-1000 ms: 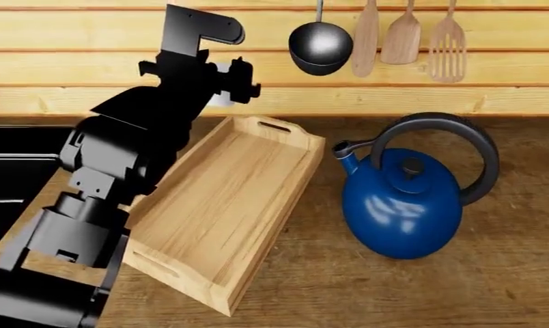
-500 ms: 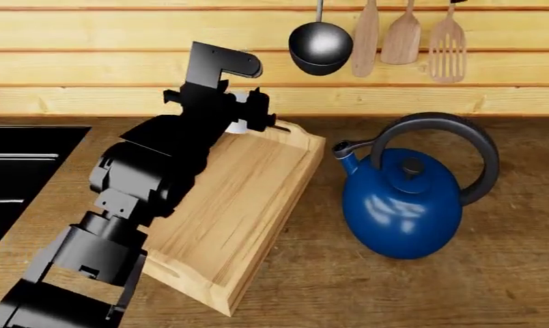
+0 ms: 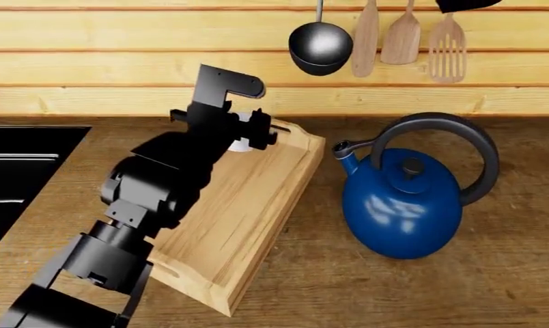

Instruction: Pick the kettle from the counter and place it on the tray. Then pick the mug from the cabinet and place it on the tray. Then close the cabinet doors.

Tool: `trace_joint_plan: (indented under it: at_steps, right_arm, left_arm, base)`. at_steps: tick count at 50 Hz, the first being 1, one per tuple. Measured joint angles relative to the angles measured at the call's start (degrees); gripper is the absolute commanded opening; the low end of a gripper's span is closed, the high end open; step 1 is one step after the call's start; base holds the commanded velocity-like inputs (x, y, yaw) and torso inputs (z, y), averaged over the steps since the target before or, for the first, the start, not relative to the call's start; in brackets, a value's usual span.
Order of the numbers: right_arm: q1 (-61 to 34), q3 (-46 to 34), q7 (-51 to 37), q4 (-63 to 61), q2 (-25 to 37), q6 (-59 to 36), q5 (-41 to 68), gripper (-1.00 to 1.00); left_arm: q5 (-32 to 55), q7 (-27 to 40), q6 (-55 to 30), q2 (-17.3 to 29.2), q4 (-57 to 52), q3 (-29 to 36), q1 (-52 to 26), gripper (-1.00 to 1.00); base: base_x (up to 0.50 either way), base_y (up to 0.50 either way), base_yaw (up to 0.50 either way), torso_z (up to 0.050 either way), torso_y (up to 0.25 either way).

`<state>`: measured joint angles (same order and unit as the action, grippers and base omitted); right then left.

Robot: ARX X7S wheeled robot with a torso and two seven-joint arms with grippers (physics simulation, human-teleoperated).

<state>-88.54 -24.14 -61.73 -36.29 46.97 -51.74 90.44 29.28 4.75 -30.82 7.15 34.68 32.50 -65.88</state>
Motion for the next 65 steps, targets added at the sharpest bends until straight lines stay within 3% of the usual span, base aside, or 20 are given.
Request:
trace_joint_plan:
  at_steps: [17,18,46,65]
  right_arm:
    - [0.70,-0.25,0.34,0.01,-0.13,0.37,-0.67,1.00]
    - [0.74,-0.26,0.35,0.00,-0.13,0.39,-0.70,1.00]
    - [1.69,-0.38,0.81,-0.22,0.17,0.90,-1.17,1.00]
    - [0.09,0.12,3.84,-1.77,3.73,-1.10,2.53,1.00]
  left_arm:
    - [0.40,-0.28,-0.30,-0.20,1.50,0.72,0.18,-1.00]
    - [0.43,-0.31,-0.31,-0.20,1.55,0.75,0.19,1.00]
    - [3.05,0.00,0.75,0.56,0.13,-1.02,-0.80,1.00]
    - [13.54,8.22,-9.18,9.30,-28.60,-8.81,0.05,1.00]
  base:
    - [0.00,0.00,0.00,0.000,0.001]
    - [0.00,0.00,0.00,0.000,0.000]
    - [0.00,0.00,0.00,0.000,0.000]
    - [0.00,0.00,0.00,0.000,0.000]
